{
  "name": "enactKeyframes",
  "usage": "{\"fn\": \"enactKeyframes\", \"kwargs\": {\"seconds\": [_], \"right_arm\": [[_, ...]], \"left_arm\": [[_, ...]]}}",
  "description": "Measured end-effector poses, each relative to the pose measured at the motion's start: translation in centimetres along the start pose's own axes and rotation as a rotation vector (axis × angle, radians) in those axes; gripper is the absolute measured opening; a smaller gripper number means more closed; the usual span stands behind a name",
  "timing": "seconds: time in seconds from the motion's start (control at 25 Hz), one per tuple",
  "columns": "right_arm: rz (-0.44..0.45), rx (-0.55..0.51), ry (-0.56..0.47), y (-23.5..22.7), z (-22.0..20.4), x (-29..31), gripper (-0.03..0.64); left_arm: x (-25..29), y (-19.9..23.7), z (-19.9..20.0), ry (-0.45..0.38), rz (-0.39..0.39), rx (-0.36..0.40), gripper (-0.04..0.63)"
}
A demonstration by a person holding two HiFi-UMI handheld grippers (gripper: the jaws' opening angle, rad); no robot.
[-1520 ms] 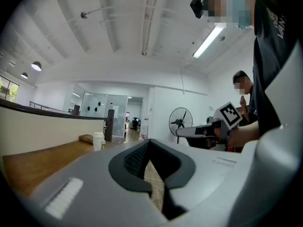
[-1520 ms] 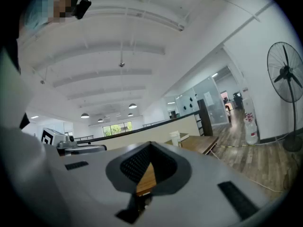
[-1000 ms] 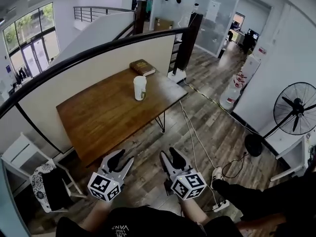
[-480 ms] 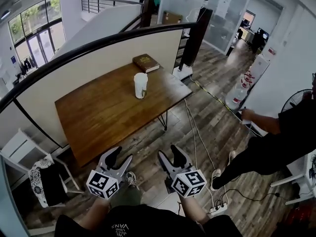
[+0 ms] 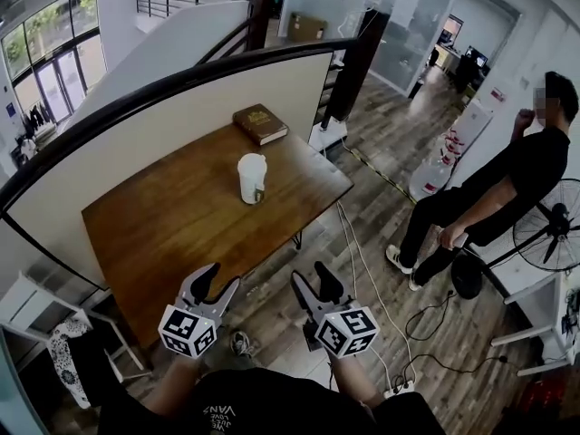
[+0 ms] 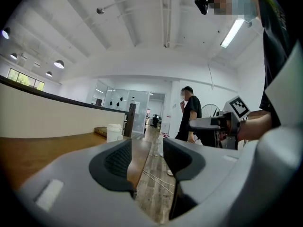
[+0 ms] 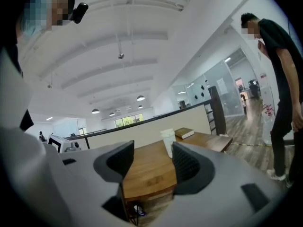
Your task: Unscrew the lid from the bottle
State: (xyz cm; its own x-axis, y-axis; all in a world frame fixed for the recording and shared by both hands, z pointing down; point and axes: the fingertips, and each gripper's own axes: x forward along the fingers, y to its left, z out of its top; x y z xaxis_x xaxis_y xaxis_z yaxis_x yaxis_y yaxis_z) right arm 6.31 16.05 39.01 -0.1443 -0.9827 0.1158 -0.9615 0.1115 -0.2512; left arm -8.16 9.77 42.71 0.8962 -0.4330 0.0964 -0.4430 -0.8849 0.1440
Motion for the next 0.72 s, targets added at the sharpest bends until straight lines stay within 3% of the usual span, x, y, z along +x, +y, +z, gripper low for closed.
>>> {"fn": "enactKeyframes", "kwargs": {"seconds": [0.28,0.72], "right_arm": [[-0.021,0.01,0.02,-2.1,0.4,7.4,0.221],[-0.022,-0.027,0.08,-5.7,-0.1,14.2,0.221]], "left_arm": [[4.6,6.9,0.2,0.051,-0.021,0.015,0.195],[10.8,13.3,-2.8,0.134,-0.057,0.05,0.207]]}}
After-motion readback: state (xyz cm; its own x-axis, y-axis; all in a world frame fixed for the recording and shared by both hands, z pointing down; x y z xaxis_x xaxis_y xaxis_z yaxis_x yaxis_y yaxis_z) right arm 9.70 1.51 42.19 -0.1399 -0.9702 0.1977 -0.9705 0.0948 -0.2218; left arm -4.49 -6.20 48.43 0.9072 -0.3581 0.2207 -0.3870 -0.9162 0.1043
